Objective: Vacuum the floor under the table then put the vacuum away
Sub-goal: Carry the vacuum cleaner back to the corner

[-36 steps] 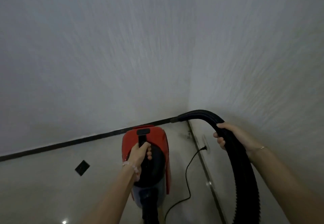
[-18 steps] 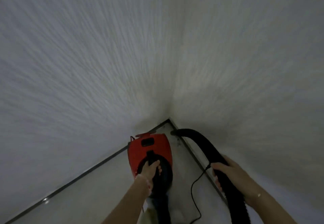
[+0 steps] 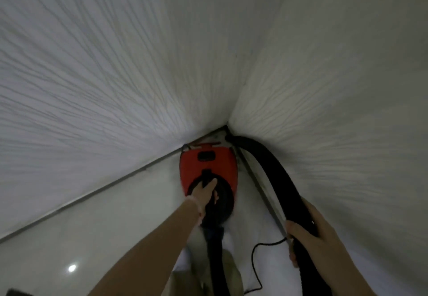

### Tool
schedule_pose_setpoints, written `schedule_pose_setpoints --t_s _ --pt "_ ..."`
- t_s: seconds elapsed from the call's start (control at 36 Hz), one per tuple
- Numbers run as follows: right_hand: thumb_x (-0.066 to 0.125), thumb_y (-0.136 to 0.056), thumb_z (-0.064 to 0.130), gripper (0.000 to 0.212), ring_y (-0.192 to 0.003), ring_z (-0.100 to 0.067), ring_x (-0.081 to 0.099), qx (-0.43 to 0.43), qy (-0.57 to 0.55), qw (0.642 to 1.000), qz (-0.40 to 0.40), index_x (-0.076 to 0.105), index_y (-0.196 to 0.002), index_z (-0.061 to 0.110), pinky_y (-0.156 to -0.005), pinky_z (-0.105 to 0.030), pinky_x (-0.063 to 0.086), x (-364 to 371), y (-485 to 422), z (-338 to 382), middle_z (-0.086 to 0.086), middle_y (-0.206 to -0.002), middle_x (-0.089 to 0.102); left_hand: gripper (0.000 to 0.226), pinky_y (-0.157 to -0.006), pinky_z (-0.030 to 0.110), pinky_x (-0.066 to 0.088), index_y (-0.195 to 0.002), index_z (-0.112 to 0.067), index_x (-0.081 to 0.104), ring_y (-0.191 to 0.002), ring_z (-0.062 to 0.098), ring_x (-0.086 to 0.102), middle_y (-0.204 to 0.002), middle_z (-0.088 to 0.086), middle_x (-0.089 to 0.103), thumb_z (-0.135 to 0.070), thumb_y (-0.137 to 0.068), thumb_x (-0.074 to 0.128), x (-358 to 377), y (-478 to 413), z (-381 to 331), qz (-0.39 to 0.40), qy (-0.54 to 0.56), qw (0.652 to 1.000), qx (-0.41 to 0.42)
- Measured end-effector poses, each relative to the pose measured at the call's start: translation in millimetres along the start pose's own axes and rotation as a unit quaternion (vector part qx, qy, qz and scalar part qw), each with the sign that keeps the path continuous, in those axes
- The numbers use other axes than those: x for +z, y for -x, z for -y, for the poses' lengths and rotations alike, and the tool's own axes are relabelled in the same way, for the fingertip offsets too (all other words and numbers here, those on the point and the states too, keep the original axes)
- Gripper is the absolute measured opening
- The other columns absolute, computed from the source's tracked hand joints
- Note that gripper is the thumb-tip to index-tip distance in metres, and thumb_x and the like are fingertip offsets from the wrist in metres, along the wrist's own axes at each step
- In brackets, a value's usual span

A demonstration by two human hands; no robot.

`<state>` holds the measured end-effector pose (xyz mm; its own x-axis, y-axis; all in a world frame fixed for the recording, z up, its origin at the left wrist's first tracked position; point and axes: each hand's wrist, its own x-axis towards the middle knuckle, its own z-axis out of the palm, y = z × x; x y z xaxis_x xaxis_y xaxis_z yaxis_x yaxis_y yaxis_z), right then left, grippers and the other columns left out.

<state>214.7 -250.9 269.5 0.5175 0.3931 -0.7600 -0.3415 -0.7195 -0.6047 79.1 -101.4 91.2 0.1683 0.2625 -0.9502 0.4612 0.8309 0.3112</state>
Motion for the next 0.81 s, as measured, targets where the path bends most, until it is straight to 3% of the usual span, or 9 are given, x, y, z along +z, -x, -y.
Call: schedule_pose_setpoints --t_s 0.08,0.14,0.19,0.31,0.53,0.67,0.81 --pt "0.058 -0.088 0.001 0.047 -0.041 -0.028 0.053 0.0 0.012 1.0 -0.003 0.051 -0.123 0.033 -0.042 -0.031 0.045 1.0 -11.6 -12.2 -0.012 -0.06 0.06 0.027 -0.082 0.037 0.048 -0.091 -0.01 0.06 -0.078 0.03 0.06 -0.082 0.014 0.061 -0.035 -0.094 0.054 2.0 -20.5 6.1 0.008 -0.046 0.999 -0.001" --pt "0.059 -0.088 0.002 0.045 -0.041 -0.029 0.054 0.0 0.008 1.0 -0.007 0.053 -0.122 0.031 -0.04 -0.03 0.045 1.7 -16.9 -18.6 -0.012 -0.061 0.06 0.031 -0.075 0.035 0.045 -0.076 -0.011 0.056 -0.062 0.024 0.054 -0.068 0.009 0.057 -0.034 -0.095 0.052 3.1 -30.0 7.1 0.006 -0.083 0.996 0.008" --pt "0.058 -0.088 0.002 0.038 -0.04 -0.028 0.052 -0.001 -0.008 1.0 -0.01 0.057 -0.116 0.028 -0.039 -0.03 0.045 3.0 -19.2 -20.9 -0.011 -0.058 0.059 0.031 -0.069 0.033 0.044 -0.073 -0.013 0.053 -0.056 0.019 0.049 -0.062 0.004 0.053 -0.033 -0.096 0.05 3.3 -36.6 6.3 0.007 -0.133 0.991 0.013" --pt "0.055 -0.09 0.001 0.025 -0.04 -0.027 0.048 0.017 -0.072 0.997 -0.016 0.057 -0.11 0.014 -0.036 -0.03 0.043 9.4 -18.1 -24.5 -0.02 -0.066 0.053 0.026 -0.065 0.03 0.041 -0.081 -0.012 0.051 -0.055 0.018 0.047 -0.063 0.003 0.051 -0.033 -0.096 0.049 0.6 -42.2 5.8 0.014 -0.21 0.978 0.015" --pt "0.054 -0.09 0.002 0.04 -0.037 -0.023 0.048 0.06 -0.147 0.987 -0.016 0.05 -0.129 0.011 -0.035 -0.029 0.045 29.9 -16.1 -45.9 -0.007 -0.053 0.055 0.043 -0.073 0.041 0.049 -0.12 -0.003 0.053 -0.08 0.031 0.06 -0.083 0.018 0.06 -0.037 -0.094 0.053 -2.7 -42.6 2.3 0.001 -0.277 0.961 0.011" --pt "0.057 -0.089 0.006 0.037 -0.038 -0.022 0.049 0.05 -0.131 0.99 -0.014 0.052 -0.125 0.012 -0.036 -0.029 0.044 31.3 -16.2 -45.2 -0.006 -0.055 0.055 0.025 -0.062 0.03 0.042 -0.087 -0.01 0.052 -0.054 0.018 0.047 -0.063 0.004 0.051 -0.033 -0.095 0.052 -14.1 -50.1 4.2 -0.015 -0.225 0.974 0.024" --pt "0.058 -0.089 0.009 0.033 -0.041 -0.021 0.05 0.033 -0.077 0.996 -0.013 0.053 -0.122 0.009 -0.038 -0.027 0.044 27.3 -16.9 -39.1 -0.003 -0.053 0.055 0.03 -0.069 0.032 0.043 -0.079 -0.009 0.051 -0.054 0.019 0.047 -0.062 0.005 0.051 -0.034 -0.095 0.051 -20.8 -51.8 9.0 -0.024 -0.149 0.988 0.024"
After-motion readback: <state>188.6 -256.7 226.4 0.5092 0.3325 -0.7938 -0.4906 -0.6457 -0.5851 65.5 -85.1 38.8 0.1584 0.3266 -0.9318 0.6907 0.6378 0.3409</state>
